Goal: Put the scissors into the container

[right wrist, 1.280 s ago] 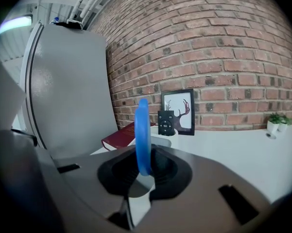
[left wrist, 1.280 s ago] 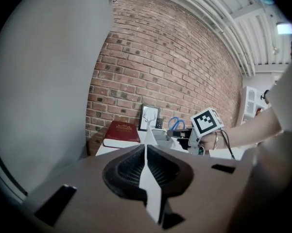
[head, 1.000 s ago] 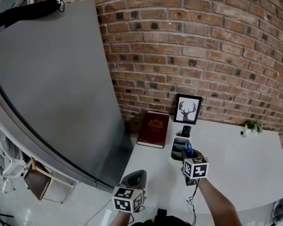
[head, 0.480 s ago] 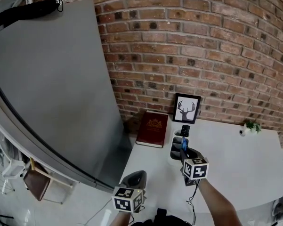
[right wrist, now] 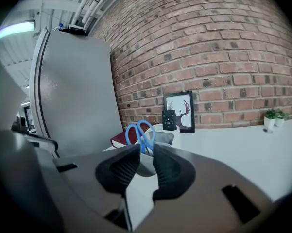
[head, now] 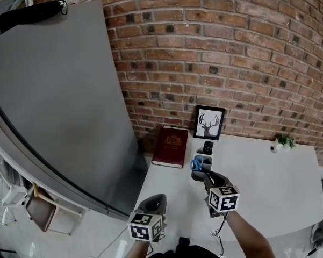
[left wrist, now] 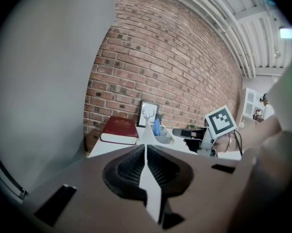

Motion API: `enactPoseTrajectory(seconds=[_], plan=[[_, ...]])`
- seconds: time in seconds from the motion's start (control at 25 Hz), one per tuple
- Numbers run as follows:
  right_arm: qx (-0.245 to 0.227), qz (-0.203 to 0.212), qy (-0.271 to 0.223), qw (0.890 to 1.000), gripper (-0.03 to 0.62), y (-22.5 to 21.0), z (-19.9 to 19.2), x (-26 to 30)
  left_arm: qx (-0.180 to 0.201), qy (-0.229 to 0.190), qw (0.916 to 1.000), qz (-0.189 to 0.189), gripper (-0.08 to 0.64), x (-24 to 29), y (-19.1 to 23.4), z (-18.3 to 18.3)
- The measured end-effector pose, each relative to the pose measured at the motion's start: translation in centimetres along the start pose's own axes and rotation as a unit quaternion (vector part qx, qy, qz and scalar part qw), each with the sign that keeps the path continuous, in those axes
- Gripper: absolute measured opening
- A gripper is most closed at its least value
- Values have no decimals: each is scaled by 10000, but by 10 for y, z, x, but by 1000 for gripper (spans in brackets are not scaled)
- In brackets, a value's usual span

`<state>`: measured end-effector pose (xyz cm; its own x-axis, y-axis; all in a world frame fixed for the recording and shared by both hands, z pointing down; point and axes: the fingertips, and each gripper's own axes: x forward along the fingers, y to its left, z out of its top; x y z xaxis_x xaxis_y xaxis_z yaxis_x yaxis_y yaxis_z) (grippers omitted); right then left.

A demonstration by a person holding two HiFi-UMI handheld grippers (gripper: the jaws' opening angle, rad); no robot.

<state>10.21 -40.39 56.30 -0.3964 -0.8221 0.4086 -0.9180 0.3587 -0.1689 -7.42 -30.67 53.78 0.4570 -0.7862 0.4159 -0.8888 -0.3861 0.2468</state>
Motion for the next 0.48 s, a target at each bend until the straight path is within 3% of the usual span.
enactPoseTrajectory(seconds=[0.48], plan=[[215, -32, -118, 9997, 32, 9, -2, -46, 82, -11, 9999, -89, 21, 10, -6, 2]])
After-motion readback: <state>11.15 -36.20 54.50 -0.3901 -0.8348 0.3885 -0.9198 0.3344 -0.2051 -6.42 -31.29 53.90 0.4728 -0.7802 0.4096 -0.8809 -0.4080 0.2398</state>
